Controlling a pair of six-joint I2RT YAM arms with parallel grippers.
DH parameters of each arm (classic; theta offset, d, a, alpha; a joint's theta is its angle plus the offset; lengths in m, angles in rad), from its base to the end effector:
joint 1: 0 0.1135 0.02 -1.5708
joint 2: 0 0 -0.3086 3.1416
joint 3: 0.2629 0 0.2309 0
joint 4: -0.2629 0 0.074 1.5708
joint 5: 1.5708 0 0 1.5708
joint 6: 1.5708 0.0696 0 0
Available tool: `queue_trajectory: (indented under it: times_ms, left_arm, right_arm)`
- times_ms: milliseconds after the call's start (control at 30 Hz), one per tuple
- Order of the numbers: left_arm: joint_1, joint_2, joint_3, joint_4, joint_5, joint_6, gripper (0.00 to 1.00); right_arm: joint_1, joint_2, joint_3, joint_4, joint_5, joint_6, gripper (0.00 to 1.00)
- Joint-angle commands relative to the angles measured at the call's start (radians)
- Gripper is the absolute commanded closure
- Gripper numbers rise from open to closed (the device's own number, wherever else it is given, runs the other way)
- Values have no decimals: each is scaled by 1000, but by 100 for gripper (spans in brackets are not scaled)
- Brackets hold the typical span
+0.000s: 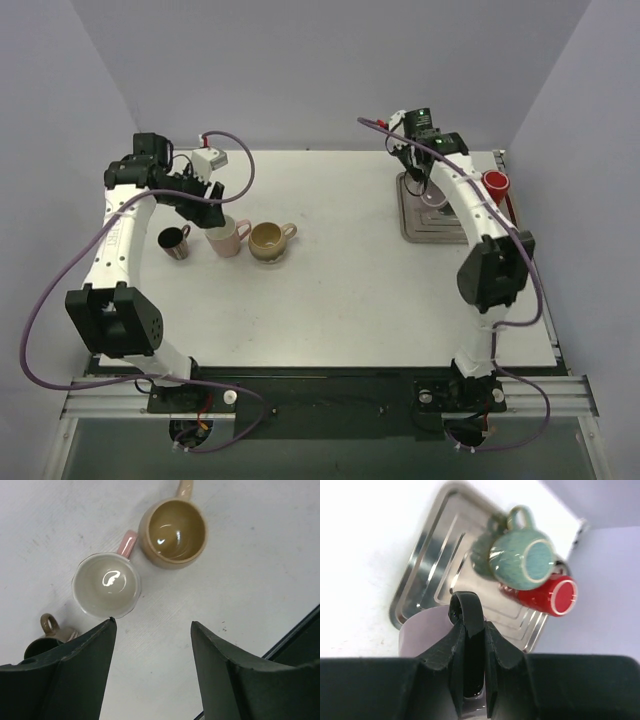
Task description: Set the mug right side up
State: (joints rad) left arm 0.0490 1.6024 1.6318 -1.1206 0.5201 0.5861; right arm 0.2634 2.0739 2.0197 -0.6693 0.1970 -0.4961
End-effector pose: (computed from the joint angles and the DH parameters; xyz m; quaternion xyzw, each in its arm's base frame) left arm 0.3142 -0.0192 0.3692 0.3080 0.8889 -0.1656 0.2960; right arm 0.4876 0.1174 0.3375 -0.2987 0.8575 -0.1365 0.3959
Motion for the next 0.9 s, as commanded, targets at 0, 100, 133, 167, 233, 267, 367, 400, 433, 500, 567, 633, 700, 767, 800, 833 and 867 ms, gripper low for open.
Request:
queue_trajectory:
  times_ms: [0,100,133,167,233,267,367,400,433,500,567,633,700,767,800,833,867]
  left_arm:
    - [-21,-91,112,-91,300,-19,28]
    - [-40,-120,140,-113,435,-45,23]
    - [-41,-140,145,-113,499,-61,21]
    - [-87,-166,142,-95,526,-74,19]
    - [-132,-209,129,-41,592,-120,16]
    - [-147,-226,106,-10,628,-188,15]
    - [-199,-330,8,280,710,-408,11]
    - [-202,-341,-28,341,750,-510,11]
    - [-213,-349,-39,404,770,-550,11]
    - [-225,-360,-82,520,794,-681,11]
    - [-248,-380,-130,650,807,-788,11]
    - [-296,-380,-156,730,811,-861,11]
    - [-328,-372,-162,745,779,-871,11]
    - [-325,-365,-161,742,761,-865,11]
    - [-325,-364,-158,710,752,-833,11]
    - [-328,-361,-159,700,752,-822,11]
    - [-339,-361,-164,705,764,-821,13]
  right_arm:
    - [80,-405,-175,247,15,132,100]
    - [209,-598,-381,446,-10,186,100]
    - [274,-673,-416,492,-13,214,100]
    - [304,-719,-487,567,-28,234,100]
    - [382,-820,-574,708,-65,368,100]
    - [433,-872,-596,743,-70,399,100]
    - [520,-954,-702,925,-88,548,100]
    - [563,-963,-743,959,-85,570,100]
    - [585,-982,-760,1018,-84,593,100]
    - [645,-991,-785,1077,-80,613,100]
    - [701,-985,-793,1109,-71,608,100]
    - [763,-968,-788,1120,-44,596,100]
    - [787,-956,-788,1146,-45,596,100]
    - [806,-950,-786,1160,-44,591,100]
    - [810,-948,-789,1168,-39,591,100]
    - [810,-949,-791,1174,-36,593,100]
    - [809,-949,-797,1188,-30,593,100]
